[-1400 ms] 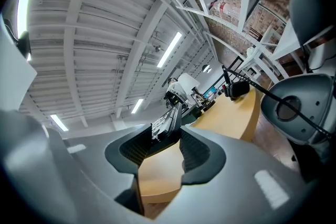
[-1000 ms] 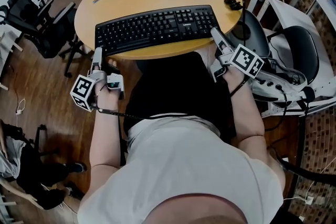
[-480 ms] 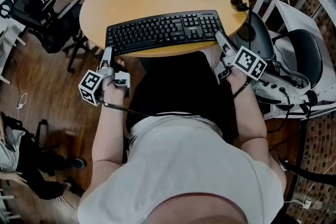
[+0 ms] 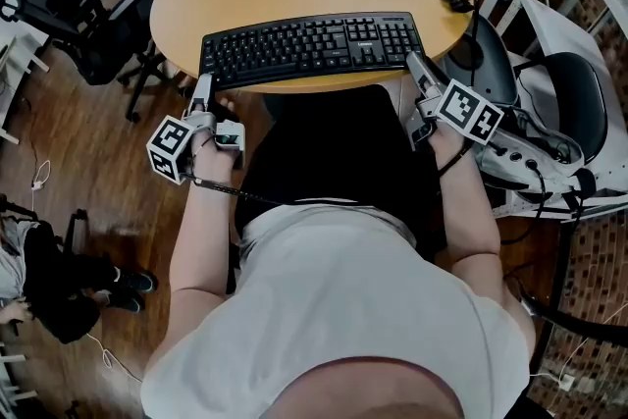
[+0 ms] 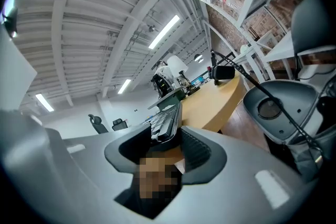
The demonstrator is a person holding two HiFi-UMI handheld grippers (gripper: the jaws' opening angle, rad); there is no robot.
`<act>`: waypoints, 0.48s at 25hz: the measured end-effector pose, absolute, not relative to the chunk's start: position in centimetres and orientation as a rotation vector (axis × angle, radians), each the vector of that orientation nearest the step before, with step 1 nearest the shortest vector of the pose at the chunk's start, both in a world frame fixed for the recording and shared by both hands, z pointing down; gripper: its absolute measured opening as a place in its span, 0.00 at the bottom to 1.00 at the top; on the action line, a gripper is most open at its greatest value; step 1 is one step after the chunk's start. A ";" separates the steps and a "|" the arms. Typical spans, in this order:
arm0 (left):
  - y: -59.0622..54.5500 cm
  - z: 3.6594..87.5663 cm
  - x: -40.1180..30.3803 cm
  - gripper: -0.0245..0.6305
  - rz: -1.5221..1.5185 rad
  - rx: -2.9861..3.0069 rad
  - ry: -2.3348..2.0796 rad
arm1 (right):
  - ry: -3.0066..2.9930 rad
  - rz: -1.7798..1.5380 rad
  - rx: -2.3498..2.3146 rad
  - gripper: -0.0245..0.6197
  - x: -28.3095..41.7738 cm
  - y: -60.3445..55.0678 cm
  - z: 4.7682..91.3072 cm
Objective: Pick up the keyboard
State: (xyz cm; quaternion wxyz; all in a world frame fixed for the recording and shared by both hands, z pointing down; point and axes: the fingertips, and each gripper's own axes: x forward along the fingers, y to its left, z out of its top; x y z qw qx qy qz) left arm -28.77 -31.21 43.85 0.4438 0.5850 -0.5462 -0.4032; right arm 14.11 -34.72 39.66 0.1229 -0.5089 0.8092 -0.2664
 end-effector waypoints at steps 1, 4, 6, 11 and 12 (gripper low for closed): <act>-31.2 43.8 -28.8 0.37 -0.997 1.453 -1.358 | 2.380 -0.761 -1.506 0.32 14.1 -34.7 39.7; -31.3 44.0 -28.8 0.37 -0.988 1.458 -1.367 | 2.428 -0.708 -1.575 0.32 14.1 -34.7 40.1; -31.3 44.2 -28.8 0.37 -0.987 1.455 -1.369 | 2.439 -0.696 -1.593 0.32 14.1 -34.7 40.3; -31.5 44.1 -28.8 0.39 -0.971 1.474 -1.392 | 2.445 -0.688 -1.592 0.33 14.2 -34.8 40.3; -31.4 44.0 -28.8 0.39 -0.965 1.486 -1.402 | 2.444 -0.685 -1.593 0.33 14.2 -34.8 40.2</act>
